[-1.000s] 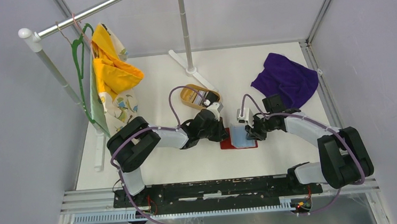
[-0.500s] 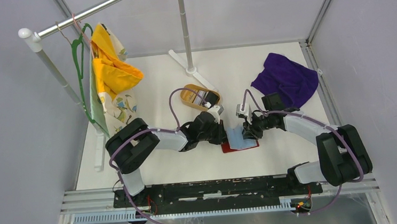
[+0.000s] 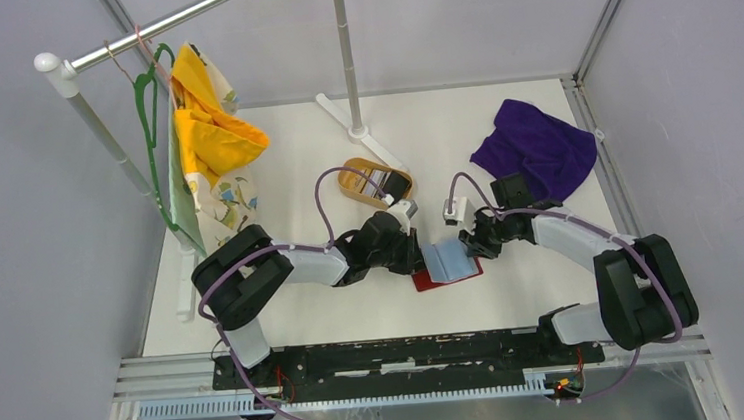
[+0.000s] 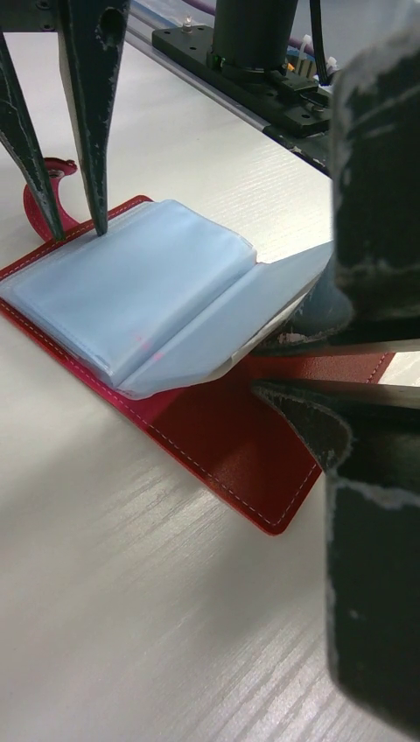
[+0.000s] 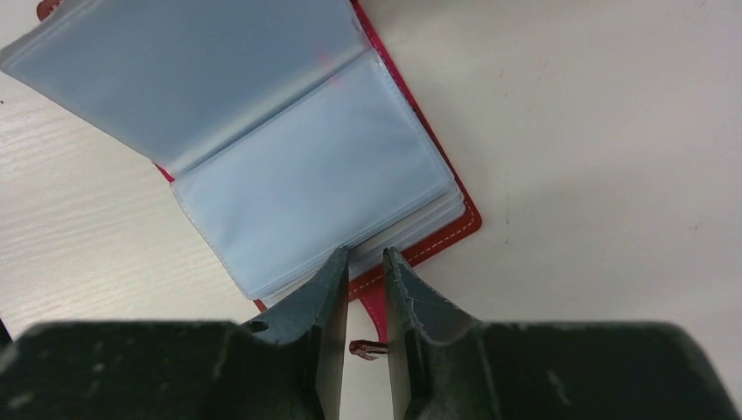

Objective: Put the credit cards into the card holder
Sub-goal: Open the card holder at the center of the board.

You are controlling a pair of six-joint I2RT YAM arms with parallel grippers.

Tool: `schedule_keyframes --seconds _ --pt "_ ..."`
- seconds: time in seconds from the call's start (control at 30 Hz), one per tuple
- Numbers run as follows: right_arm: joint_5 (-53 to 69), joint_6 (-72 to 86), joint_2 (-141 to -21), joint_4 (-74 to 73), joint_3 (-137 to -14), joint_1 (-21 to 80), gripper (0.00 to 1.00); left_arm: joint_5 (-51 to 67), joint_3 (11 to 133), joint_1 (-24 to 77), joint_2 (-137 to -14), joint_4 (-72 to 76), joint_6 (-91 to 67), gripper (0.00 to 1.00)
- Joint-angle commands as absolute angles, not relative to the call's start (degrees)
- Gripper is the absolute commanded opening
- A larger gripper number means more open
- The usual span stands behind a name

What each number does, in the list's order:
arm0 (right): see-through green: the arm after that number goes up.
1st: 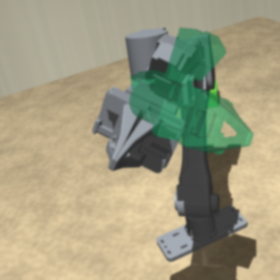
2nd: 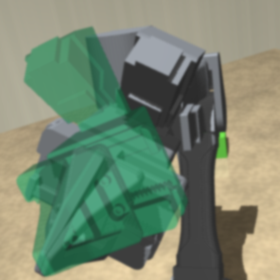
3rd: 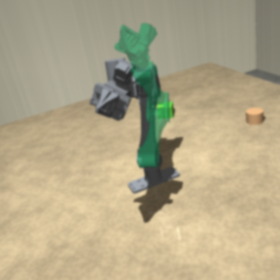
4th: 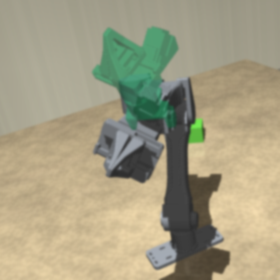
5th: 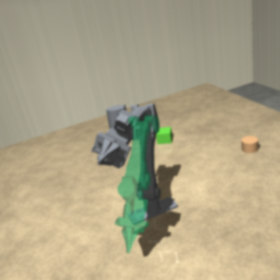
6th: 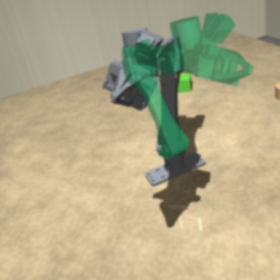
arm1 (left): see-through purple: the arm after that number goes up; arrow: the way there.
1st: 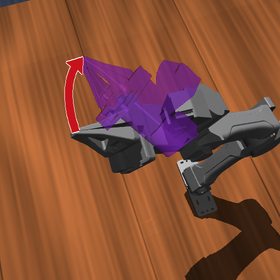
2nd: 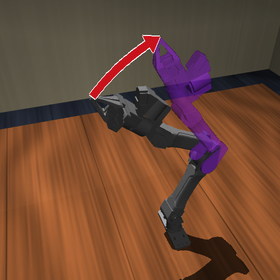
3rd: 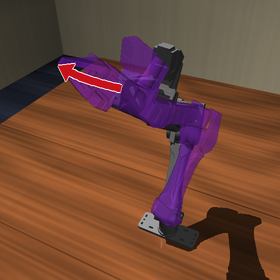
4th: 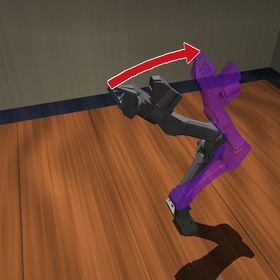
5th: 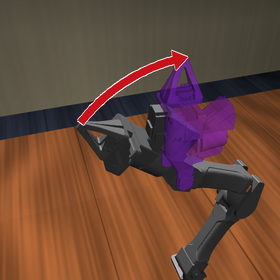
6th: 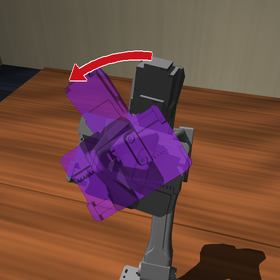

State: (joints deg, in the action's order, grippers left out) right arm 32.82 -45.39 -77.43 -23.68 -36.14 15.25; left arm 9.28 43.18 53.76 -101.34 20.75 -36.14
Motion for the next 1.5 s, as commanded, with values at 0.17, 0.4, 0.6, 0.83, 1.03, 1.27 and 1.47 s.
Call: schedule_keyframes --seconds 0.17,0.4,0.6,0.83,1.03,1.27,1.47 --pt "31.2 -45.5 -80.4 -23.4 -37.4 19.9 0.26 11.2 43.4 53.9 -102.1 19.0 -36.9 0.22" --pt "29.7 -45.0 -81.5 -22.4 -37.8 23.1 0.26 12.9 44.2 54.1 -103.8 20.7 -37.6 0.22" --pt "28.4 -45.4 -80.8 -22.0 -37.8 26.2 0.26 13.6 44.6 54.1 -104.5 21.4 -38.1 0.22" --pt "26.3 -45.9 -80.5 -21.5 -37.2 29.3 0.29 13.8 45.1 54.1 -104.4 21.4 -38.5 0.22" --pt "27.1 -45.7 -81.1 -21.7 -37.4 31.1 0.35 15.2 44.1 54.1 -104.6 24.2 -40.1 0.22" --pt "25.7 -45.7 -78.6 -20.8 -37.1 31.3 0.35 16.0 42.3 54.0 -105.0 26.5 -41.2 0.21" --pt "29.3 -45.8 -77.8 -22.1 -38.0 30.9 0.36 15.0 40.2 53.4 -102.1 26.5 -41.2 0.21"
